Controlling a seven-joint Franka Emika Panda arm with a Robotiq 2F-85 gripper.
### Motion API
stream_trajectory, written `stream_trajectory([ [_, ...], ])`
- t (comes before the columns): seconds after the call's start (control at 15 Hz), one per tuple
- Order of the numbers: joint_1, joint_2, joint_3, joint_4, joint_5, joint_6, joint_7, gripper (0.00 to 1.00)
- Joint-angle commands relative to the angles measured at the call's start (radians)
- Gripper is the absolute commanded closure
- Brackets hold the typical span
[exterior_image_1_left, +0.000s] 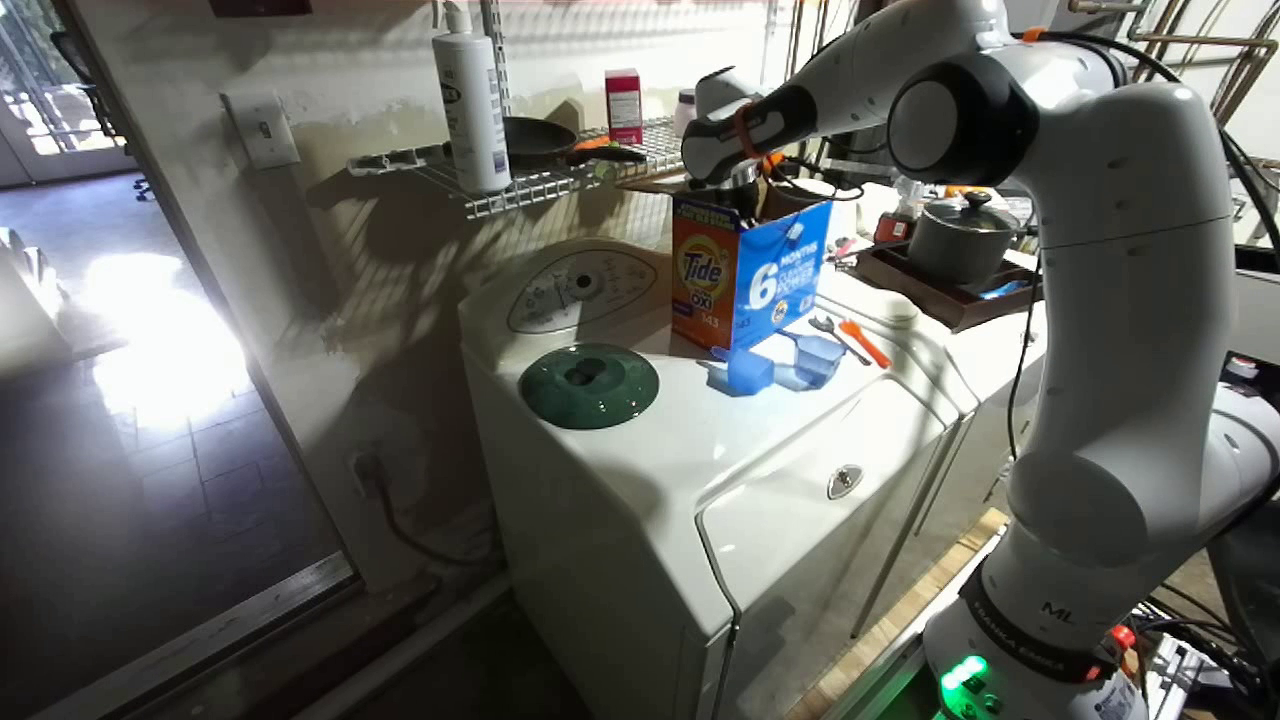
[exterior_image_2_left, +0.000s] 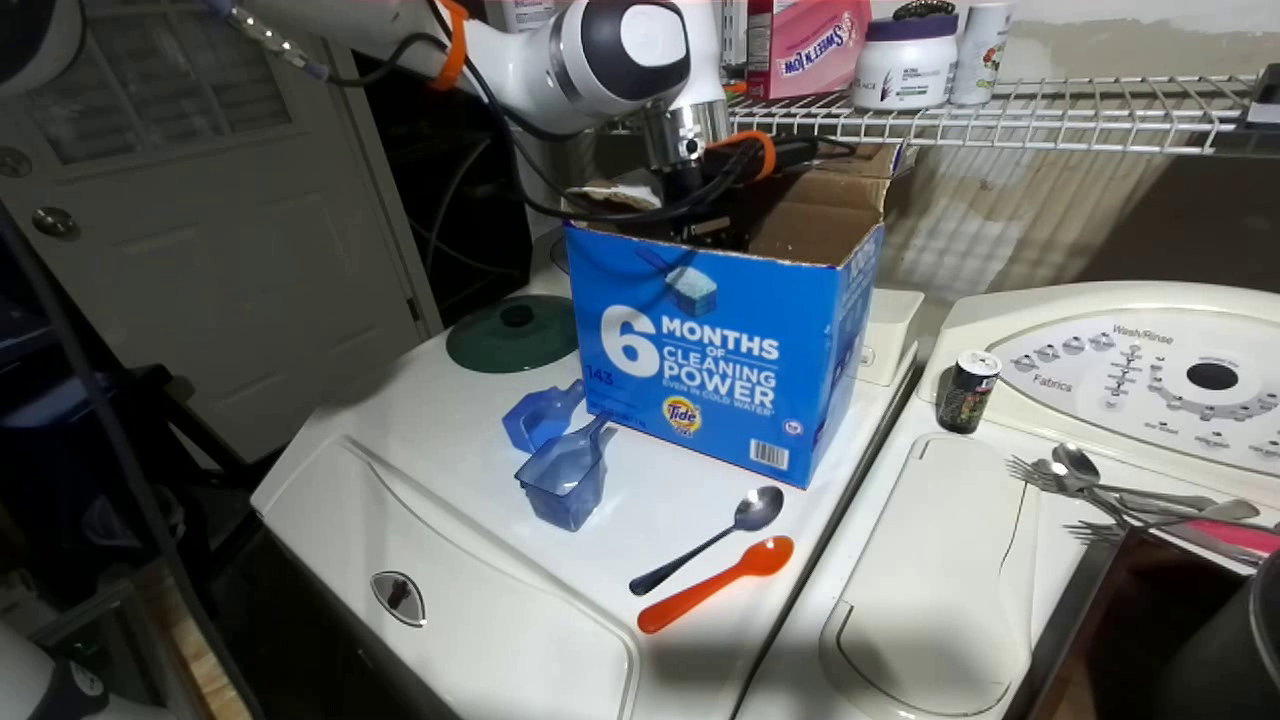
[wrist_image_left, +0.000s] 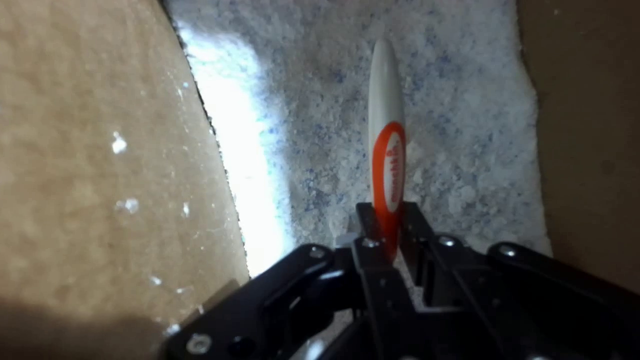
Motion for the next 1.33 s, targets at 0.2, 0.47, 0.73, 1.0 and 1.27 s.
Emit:
stream_trajectory([
  [0.2,-0.003,0.110,0.033,0.032,0.068,0.044,-0.050,0.96],
  [0.47,-0.015,0.109,0.043,0.032,0.115,0.046,-0.086,0.96],
  [0.73,-0.028,0.108,0.053,0.030,0.156,0.045,-0.121,0.96],
  [1.0,-0.038,0.105,0.060,0.029,0.190,0.048,-0.153,0.96],
  [1.27,-0.039,0.100,0.061,0.027,0.198,0.047,-0.169,0.96],
])
